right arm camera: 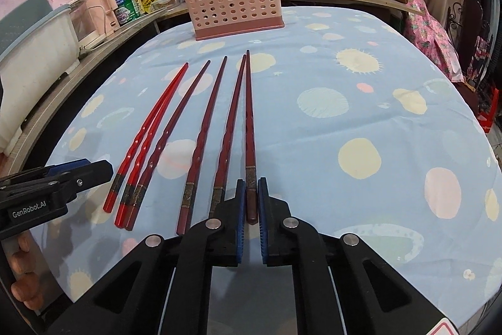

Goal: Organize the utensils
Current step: 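Grasp a red chopstick with the left tool while the right grasps a dark red one, then carry both chopsticks up into the pink basket and open both tools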

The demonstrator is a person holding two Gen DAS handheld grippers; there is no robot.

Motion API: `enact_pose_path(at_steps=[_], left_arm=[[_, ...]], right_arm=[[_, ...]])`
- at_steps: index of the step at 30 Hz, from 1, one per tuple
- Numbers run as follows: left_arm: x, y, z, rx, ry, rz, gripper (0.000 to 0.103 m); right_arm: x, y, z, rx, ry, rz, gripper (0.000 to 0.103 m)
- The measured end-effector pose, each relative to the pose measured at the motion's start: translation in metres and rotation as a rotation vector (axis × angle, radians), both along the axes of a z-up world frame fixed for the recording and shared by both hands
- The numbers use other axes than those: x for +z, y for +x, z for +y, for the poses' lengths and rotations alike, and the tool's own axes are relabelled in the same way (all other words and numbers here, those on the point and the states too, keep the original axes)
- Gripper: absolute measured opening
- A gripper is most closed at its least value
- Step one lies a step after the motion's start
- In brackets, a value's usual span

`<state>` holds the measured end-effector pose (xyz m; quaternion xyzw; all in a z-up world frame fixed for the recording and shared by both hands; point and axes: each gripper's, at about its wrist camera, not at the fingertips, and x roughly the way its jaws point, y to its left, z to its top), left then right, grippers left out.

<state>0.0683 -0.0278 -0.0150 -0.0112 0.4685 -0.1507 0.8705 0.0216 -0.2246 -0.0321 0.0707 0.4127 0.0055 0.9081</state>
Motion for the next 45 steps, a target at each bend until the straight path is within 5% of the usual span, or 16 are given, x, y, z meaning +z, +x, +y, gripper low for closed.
enact_pose_path(at_steps=[15, 27, 45], left_arm=[[-0.012, -0.005, -0.007, -0.016, 0.047, -0.004, 0.045], [-0.012, -0.002, -0.005, -0.005, 0.068, -0.007, 0.009], [0.003, -0.003, 0.002, -0.005, 0.009, 0.003, 0.007]], right_arm=[[-0.001, -0.005, -0.004, -0.008, 0.011, -0.005, 0.007], [-0.001, -0.005, -0.004, -0.008, 0.012, -0.006, 0.007], [0.027, -0.019, -0.011, -0.036, 0.050, -0.077, 0.007]])
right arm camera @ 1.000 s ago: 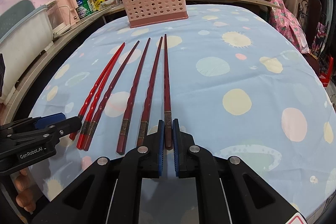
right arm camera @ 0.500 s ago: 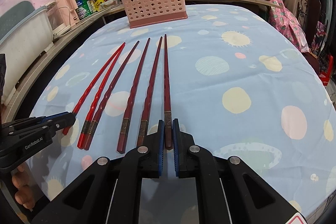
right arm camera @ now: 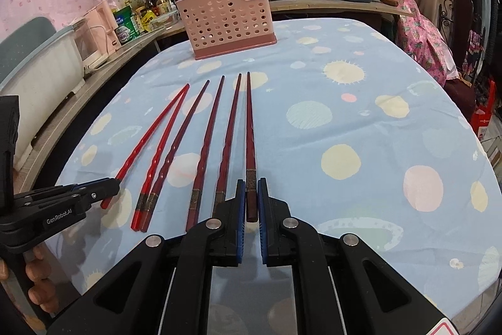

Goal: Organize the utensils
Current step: 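Carry both chopsticks up into the pink basket and open both tools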

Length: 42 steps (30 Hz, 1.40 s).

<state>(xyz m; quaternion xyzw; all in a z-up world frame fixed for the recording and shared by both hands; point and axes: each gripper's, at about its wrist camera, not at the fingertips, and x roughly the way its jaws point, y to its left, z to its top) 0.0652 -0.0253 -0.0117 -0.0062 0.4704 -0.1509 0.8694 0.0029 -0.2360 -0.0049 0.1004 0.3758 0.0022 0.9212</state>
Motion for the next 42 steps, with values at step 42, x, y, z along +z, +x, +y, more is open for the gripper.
enact_pose_path(at_steps=[42], left_arm=[[0.225, 0.120, -0.004, 0.037, -0.201, -0.404, 0.007]], right_arm=[[0.203, 0.094, -0.052, -0.057, 0.062, -0.416, 0.007]])
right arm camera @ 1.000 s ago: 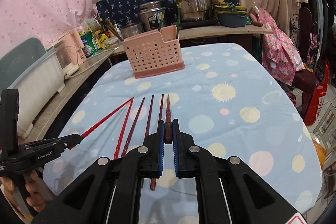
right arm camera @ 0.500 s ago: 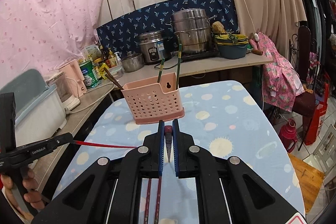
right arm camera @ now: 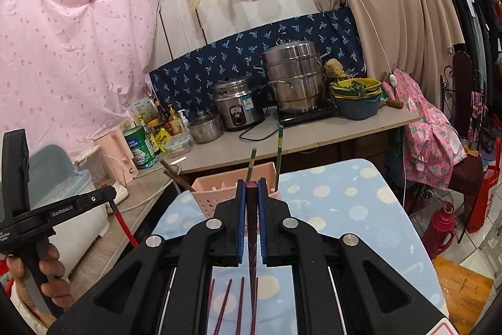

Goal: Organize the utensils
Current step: 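Carry both chopsticks up into the pink basket and open both tools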

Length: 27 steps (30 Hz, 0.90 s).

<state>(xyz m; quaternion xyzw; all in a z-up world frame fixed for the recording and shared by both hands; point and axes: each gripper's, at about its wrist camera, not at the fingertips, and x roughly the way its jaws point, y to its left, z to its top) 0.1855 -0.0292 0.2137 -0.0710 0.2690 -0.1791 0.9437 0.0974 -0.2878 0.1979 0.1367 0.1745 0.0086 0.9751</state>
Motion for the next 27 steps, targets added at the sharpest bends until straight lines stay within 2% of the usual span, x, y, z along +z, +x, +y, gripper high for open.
enact_pose_path(at_steps=[10, 14, 19, 27], left_arm=[[0.065, 0.047, -0.005, 0.054, -0.072, -0.145, 0.007], [0.083, 0.071, -0.008, 0.093, -0.089, -0.191, 0.007], [0.091, 0.099, -0.012, 0.139, -0.070, -0.234, 0.007], [0.068, 0.138, -0.016, 0.159, -0.054, -0.202, 0.007]], right_arm=[[0.054, 0.060, -0.007, 0.008, 0.080, -0.128, 0.007], [0.068, 0.095, -0.005, 0.006, 0.087, -0.140, 0.007], [0.079, 0.133, -0.006, -0.003, 0.074, -0.160, 0.007], [0.072, 0.183, -0.007, -0.038, 0.061, -0.149, 0.007]])
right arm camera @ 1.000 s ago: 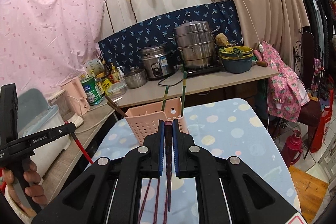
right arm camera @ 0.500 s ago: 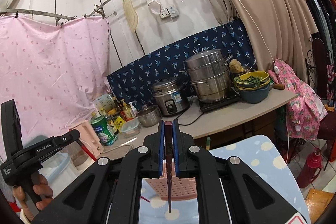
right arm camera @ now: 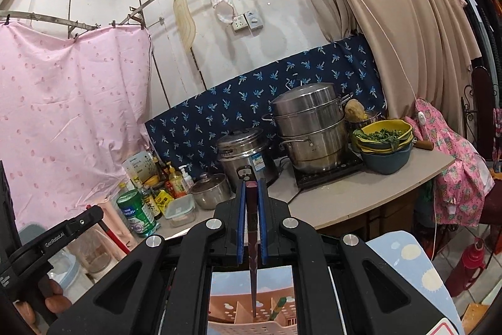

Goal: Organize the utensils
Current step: 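Carry both chopsticks up into the pink basket and open both tools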

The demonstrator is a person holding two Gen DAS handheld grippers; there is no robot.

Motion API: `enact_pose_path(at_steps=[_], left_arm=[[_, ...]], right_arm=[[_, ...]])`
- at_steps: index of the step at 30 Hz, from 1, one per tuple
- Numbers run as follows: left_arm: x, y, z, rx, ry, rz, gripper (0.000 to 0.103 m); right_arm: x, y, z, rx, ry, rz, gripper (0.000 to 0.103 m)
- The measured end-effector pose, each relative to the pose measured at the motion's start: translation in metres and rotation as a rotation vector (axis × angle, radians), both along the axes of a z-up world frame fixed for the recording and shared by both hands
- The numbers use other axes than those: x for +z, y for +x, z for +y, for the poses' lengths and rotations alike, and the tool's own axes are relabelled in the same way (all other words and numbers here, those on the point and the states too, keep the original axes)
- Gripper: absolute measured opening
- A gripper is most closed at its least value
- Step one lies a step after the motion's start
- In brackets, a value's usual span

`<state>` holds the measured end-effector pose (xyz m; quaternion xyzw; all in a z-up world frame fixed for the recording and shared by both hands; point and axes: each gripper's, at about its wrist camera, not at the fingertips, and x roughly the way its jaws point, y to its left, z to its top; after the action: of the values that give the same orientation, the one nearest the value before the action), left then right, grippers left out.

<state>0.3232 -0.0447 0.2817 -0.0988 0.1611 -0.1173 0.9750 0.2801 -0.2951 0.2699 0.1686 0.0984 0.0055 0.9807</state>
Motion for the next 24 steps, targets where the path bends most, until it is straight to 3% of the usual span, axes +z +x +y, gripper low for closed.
enact_pose_path(at_steps=[13, 19, 24], left_arm=[[-0.053, 0.023, -0.003, -0.005, 0.024, 0.097, 0.007], [-0.060, 0.018, -0.004, 0.013, 0.037, 0.089, 0.007], [-0.060, 0.012, -0.003, 0.022, 0.048, 0.101, 0.018]], right_arm=[[-0.066, 0.033, 0.014, 0.028, -0.028, 0.142, 0.007], [-0.074, 0.027, 0.016, 0.020, -0.043, 0.161, 0.008], [-0.070, 0.017, 0.016, 0.017, -0.051, 0.149, 0.011]])
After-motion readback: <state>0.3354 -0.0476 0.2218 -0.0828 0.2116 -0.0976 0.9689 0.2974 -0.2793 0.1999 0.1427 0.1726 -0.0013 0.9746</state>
